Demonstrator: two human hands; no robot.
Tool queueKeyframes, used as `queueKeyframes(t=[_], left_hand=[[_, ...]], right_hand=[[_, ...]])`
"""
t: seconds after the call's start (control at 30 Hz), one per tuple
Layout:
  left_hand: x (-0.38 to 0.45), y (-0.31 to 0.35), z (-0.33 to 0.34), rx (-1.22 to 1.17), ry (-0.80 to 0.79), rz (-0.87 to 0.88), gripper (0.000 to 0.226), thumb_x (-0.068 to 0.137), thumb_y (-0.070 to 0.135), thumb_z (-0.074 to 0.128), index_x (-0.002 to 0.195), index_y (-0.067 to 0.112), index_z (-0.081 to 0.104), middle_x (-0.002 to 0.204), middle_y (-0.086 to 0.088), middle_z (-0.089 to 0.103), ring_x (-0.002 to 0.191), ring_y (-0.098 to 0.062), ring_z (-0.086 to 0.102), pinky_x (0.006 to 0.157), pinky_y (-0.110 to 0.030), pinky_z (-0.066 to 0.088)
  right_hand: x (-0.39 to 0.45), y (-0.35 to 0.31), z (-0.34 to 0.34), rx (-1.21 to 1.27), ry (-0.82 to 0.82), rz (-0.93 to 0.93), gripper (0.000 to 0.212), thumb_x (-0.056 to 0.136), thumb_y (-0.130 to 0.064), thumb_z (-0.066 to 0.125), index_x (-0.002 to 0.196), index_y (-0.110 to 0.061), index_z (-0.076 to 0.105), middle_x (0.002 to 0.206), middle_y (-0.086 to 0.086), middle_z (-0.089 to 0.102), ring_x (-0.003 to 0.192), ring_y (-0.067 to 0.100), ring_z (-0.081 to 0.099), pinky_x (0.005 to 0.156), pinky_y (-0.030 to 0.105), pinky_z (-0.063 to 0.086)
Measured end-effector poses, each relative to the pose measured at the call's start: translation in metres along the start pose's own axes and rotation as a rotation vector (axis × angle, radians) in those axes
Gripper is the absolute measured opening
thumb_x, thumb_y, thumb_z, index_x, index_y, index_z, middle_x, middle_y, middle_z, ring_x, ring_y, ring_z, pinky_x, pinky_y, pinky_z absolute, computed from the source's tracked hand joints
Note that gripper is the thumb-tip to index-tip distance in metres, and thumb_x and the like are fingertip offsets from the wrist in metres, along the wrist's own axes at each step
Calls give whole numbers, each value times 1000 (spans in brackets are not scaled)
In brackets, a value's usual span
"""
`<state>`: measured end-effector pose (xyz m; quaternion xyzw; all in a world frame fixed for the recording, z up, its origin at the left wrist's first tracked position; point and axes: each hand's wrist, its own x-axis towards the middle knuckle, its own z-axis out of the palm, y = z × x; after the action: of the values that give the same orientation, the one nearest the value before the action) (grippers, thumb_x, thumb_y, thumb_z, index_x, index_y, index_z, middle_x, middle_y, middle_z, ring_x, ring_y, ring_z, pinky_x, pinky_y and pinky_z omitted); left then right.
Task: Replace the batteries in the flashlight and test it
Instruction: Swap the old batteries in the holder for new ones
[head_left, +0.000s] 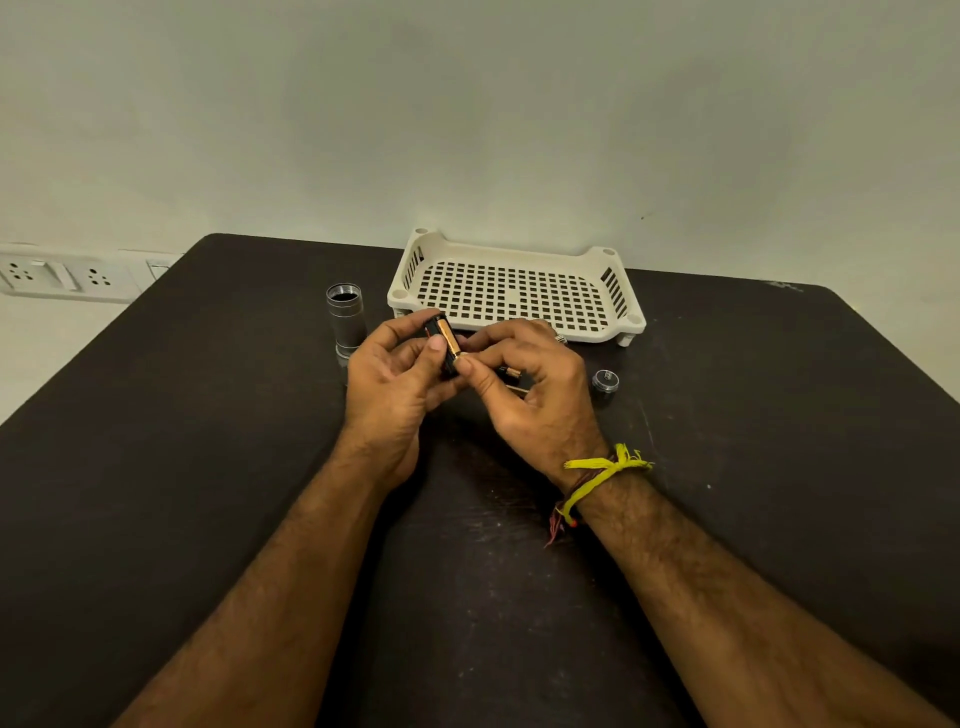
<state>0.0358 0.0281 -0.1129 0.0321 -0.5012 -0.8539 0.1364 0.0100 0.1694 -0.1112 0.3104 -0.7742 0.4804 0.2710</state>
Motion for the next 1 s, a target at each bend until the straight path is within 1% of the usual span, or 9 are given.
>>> queueKeyframes(t=[0.13, 0.2, 0.27, 0.37, 0.53, 0.67, 0.73, 0.83, 1.0], left_hand=[[-3, -6, 6, 116, -40, 96, 28, 97, -2, 58, 123, 6, 57, 110, -23, 67, 94, -31, 74, 73, -33, 62], [-3, -9, 7, 178, -25, 141, 30, 97, -2, 58, 125, 8, 56, 108, -19, 67, 94, -36, 73, 75, -35, 62], [-2, -10, 6, 200, 14, 168, 35, 94, -1, 64, 126, 11, 56, 103, -11, 68, 94, -34, 74, 75, -35, 62], [-2, -8, 5, 217, 82, 178, 42, 86, -4, 72, 123, 12, 61, 108, -12, 69, 92, -25, 74, 75, -30, 61], [-3, -8, 6, 259, 71, 157, 41, 85, -7, 71, 123, 8, 62, 115, -10, 71, 99, -23, 74, 86, -33, 61], [-2, -7, 6, 265, 38, 153, 42, 87, -11, 67, 124, 9, 64, 113, -5, 74, 104, -18, 73, 91, -30, 59], [-3, -8, 6, 268, 26, 165, 42, 84, -12, 69, 119, 10, 66, 112, -5, 74, 106, -18, 72, 92, -32, 58], [-4, -7, 6, 278, 1, 179, 43, 79, -11, 75, 114, 13, 68, 111, 0, 75, 105, -17, 72, 89, -30, 59], [-6, -6, 6, 309, -24, 191, 43, 77, -8, 77, 114, 13, 69, 108, 6, 76, 102, -13, 73, 82, -22, 58]], right_hand=[[4, 4, -6, 8, 221, 73, 11, 92, -4, 66, 85, 0, 73, 85, 10, 69, 84, 22, 65, 76, 42, 55], [5, 7, -7, 44, 351, 173, 13, 97, -7, 59, 92, -3, 70, 86, 8, 69, 84, 22, 67, 76, 45, 57], [6, 7, -7, 93, 434, 254, 14, 100, -9, 54, 99, -10, 68, 87, 5, 69, 84, 19, 68, 76, 46, 59], [8, 8, -5, 142, 499, 309, 19, 101, -7, 50, 102, -19, 64, 80, -4, 64, 77, 9, 64, 71, 44, 61], [8, 10, -5, 110, 461, 370, 19, 96, -1, 52, 98, -16, 65, 82, 4, 68, 81, 21, 68, 75, 47, 60], [8, 11, -5, 33, 426, 327, 19, 91, -1, 55, 92, -17, 66, 83, 5, 69, 83, 21, 68, 77, 44, 59], [7, 13, -4, 16, 397, 308, 17, 90, 0, 55, 90, -13, 66, 82, 4, 69, 80, 21, 68, 73, 43, 59], [6, 13, -1, -1, 330, 265, 16, 87, 3, 57, 87, -10, 67, 78, 2, 68, 73, 19, 66, 65, 41, 58], [5, 13, -1, -40, 331, 232, 14, 85, 4, 59, 84, -7, 68, 79, 1, 69, 73, 18, 66, 66, 42, 57]])
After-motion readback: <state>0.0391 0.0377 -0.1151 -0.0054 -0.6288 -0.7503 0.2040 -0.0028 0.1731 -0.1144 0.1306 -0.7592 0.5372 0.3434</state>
